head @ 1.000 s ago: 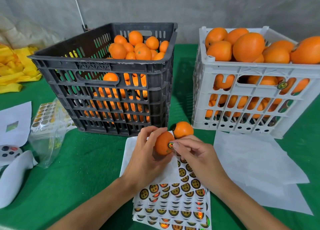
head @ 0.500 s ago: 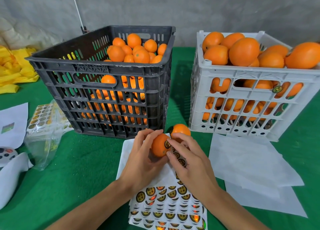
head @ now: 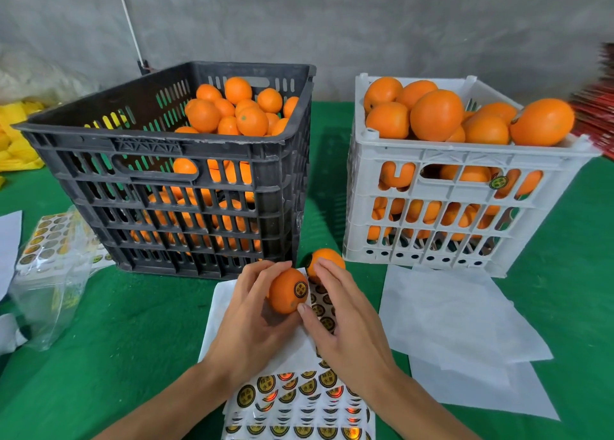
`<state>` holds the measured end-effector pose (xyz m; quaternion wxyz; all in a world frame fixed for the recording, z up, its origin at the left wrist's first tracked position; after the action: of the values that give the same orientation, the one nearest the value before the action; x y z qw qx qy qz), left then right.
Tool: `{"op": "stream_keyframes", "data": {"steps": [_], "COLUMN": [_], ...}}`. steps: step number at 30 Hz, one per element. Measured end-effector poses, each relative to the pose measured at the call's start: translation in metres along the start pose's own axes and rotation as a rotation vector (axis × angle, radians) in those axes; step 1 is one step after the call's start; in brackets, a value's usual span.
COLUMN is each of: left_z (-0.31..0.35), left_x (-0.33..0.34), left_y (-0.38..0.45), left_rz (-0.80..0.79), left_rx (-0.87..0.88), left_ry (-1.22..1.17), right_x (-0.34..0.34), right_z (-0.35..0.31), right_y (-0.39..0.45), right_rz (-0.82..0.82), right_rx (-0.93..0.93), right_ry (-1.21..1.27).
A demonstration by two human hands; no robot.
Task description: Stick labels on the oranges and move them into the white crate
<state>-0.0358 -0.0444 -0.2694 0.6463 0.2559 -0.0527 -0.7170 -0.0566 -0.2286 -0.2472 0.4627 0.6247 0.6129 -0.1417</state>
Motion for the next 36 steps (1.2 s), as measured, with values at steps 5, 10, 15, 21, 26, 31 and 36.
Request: {"op": "stream_keyframes", "data": {"steps": [5, 10, 15, 21, 26, 31, 36], "left_z": [0.001, 0.001, 0.005, 0.025, 0.07, 0.136, 0.189], "left_x": [-0.001, -0.004, -0.005, -0.007, -0.008, 0.014, 0.049], "left_y": [0.002, 0.004, 0.004, 0.004, 0.025, 0.098, 0.189], "left_rz": [-0.014, -0.002, 0.009, 0.015, 0.13, 0.134, 0.049], "left_rx": [0.014, -0.01, -0.019, 0.077, 0.244, 0.347, 0.526], "left_ry": [-0.003, -0.015, -0.015, 0.043, 0.051, -0.109, 0.112], "right_x": [0.002, 0.007, 0.008, -0.002, -0.048, -0.116, -0.18], "right_z": [-0.003, 0.001, 0.0, -0.01, -0.026, -0.036, -0.028], "right_y": [-0.001, -0.001, -0.001, -0.001, 0.014, 0.058, 0.107], "right_rz": [0.138, 0.122, 0.102, 0.107, 0.365, 0.647, 0.571], "right_rx": [-0.191, -0.193, -0.201, -0.178, -0.335, -0.398, -0.102], "right_ry": [-0.073, -0.087, -0.106, -0.095, -0.088, -0.132, -0.197]}}
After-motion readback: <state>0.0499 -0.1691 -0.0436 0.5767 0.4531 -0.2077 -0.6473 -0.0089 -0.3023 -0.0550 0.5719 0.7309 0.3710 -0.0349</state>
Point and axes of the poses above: each hand's wrist, its own y-axis towards the middle knuckle, its own x-axis out of the palm, z = x × y, the point moved 1 cm from there along y, towards the middle knuckle, and after that the axes turned 3 degrees about -y, right-handed, at the moved point
